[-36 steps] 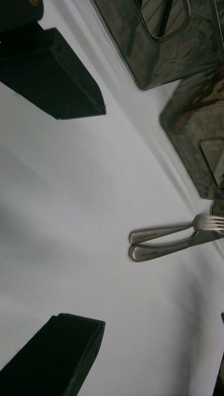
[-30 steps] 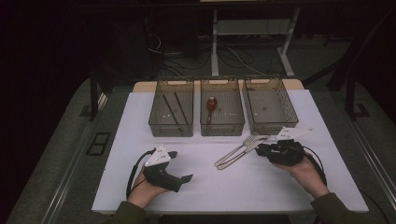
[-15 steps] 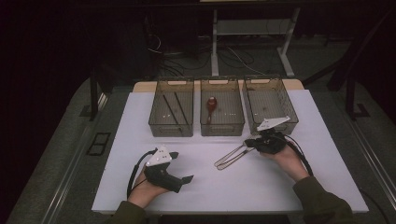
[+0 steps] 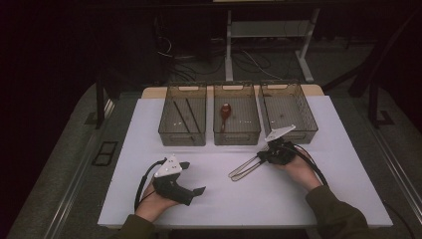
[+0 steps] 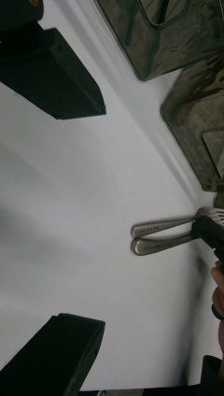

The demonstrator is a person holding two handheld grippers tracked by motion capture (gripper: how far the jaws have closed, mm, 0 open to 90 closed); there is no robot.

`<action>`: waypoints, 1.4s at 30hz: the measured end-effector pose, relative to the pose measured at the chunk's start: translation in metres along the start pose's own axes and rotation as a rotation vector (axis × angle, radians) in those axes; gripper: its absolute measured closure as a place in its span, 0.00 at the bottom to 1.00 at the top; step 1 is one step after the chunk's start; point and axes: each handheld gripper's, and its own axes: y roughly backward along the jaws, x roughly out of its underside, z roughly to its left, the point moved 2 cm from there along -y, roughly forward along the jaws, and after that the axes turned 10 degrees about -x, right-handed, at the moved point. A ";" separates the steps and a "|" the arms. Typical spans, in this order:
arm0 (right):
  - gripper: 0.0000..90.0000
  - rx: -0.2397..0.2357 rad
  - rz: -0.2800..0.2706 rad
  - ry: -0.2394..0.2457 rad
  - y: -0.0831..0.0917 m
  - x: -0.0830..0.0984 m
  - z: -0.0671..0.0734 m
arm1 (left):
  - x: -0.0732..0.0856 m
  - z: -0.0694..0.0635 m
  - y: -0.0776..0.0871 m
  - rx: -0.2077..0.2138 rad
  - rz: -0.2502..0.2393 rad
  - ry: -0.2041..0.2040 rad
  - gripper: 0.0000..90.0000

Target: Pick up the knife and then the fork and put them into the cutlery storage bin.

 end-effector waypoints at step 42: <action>0.99 -0.106 0.185 0.052 0.028 0.027 0.031 | -0.001 -0.004 0.000 0.035 -0.004 0.000 0.00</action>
